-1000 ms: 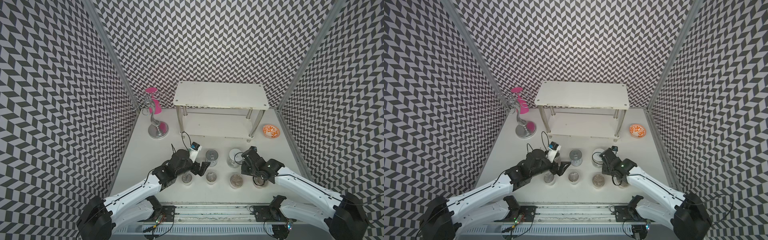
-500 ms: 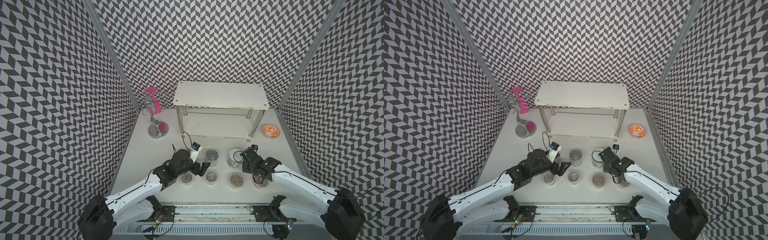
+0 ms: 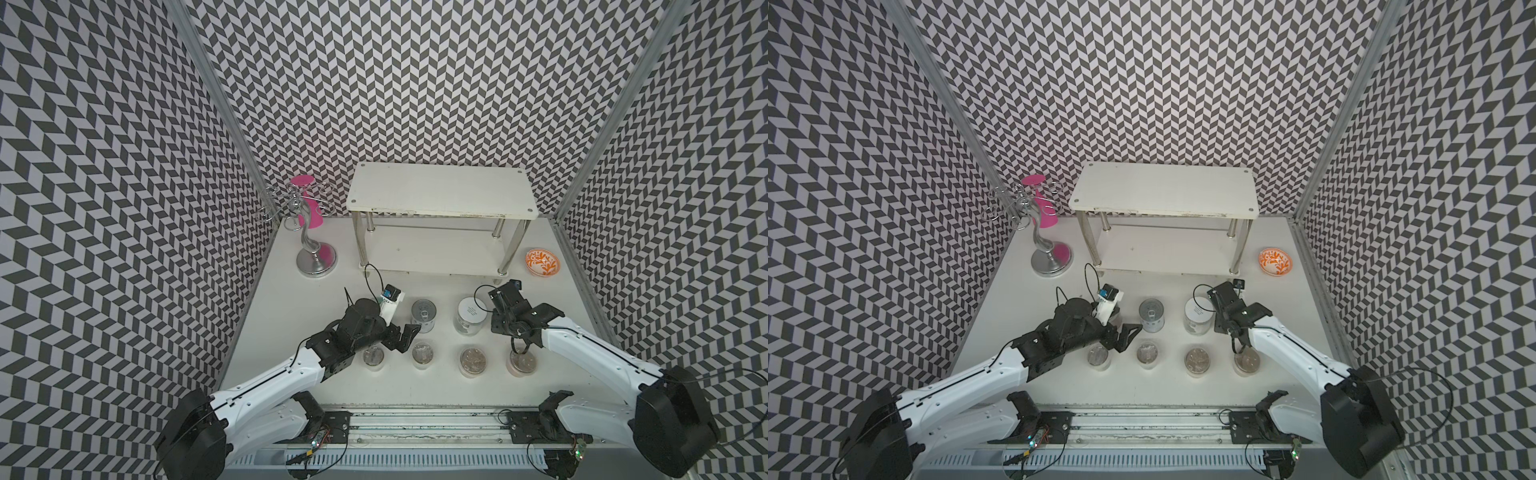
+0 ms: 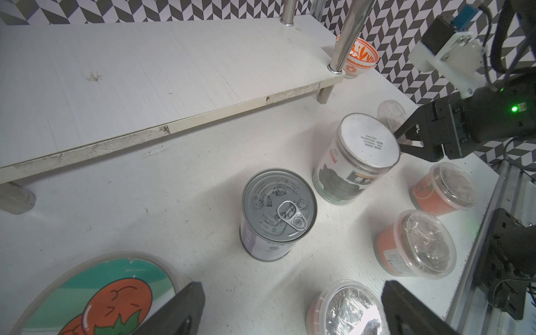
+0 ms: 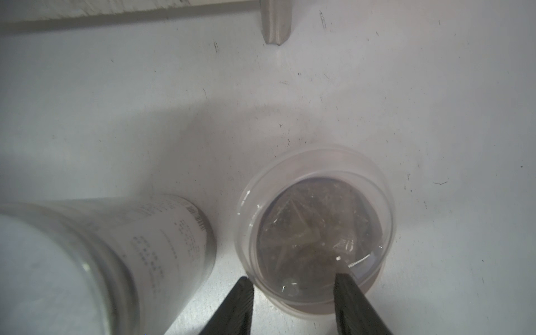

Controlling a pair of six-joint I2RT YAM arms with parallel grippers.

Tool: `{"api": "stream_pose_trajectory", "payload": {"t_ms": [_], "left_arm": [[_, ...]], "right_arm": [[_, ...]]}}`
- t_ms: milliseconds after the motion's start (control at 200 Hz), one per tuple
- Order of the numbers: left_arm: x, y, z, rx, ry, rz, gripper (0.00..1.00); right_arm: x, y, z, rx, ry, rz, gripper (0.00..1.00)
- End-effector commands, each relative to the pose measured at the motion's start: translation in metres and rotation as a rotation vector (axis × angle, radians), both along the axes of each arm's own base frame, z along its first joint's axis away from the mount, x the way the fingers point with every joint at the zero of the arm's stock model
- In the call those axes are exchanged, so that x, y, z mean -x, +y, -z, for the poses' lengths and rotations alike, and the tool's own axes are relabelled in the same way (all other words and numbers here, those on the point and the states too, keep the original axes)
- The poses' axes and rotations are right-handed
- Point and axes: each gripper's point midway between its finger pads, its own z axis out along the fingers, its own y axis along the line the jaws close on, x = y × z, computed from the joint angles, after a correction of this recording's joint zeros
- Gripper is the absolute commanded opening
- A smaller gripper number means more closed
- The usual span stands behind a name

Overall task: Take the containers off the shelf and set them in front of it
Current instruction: Adjust the container at the center of the board, then reset both arms

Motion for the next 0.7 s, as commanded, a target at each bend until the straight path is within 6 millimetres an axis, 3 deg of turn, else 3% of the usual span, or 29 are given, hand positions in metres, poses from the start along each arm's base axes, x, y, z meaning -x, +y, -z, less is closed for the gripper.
{"api": "stream_pose_trajectory", "payload": {"t_ms": [0,245,461,586,696], "left_arm": [[-0.003,0.003,-0.003,-0.003,-0.016,-0.013,1.0],[-0.009,0.004,-0.022,-0.002,-0.049,-0.034,1.0],[-0.021,0.015,-0.051,-0.008,-0.097,-0.088,1.0],[-0.034,0.032,-0.061,-0.035,-0.127,-0.149,1.0],[-0.053,0.063,-0.069,-0.058,-0.148,-0.278,1.0]], "right_arm": [[-0.005,0.003,-0.013,-0.016,-0.02,-0.02,0.52],[-0.008,-0.001,-0.037,-0.018,-0.063,-0.009,0.58],[-0.033,-0.004,-0.074,-0.047,-0.166,-0.009,0.63],[-0.05,-0.012,-0.094,-0.052,-0.249,-0.014,0.64],[-0.067,-0.028,-0.107,-0.086,-0.307,-0.006,0.67]]}}
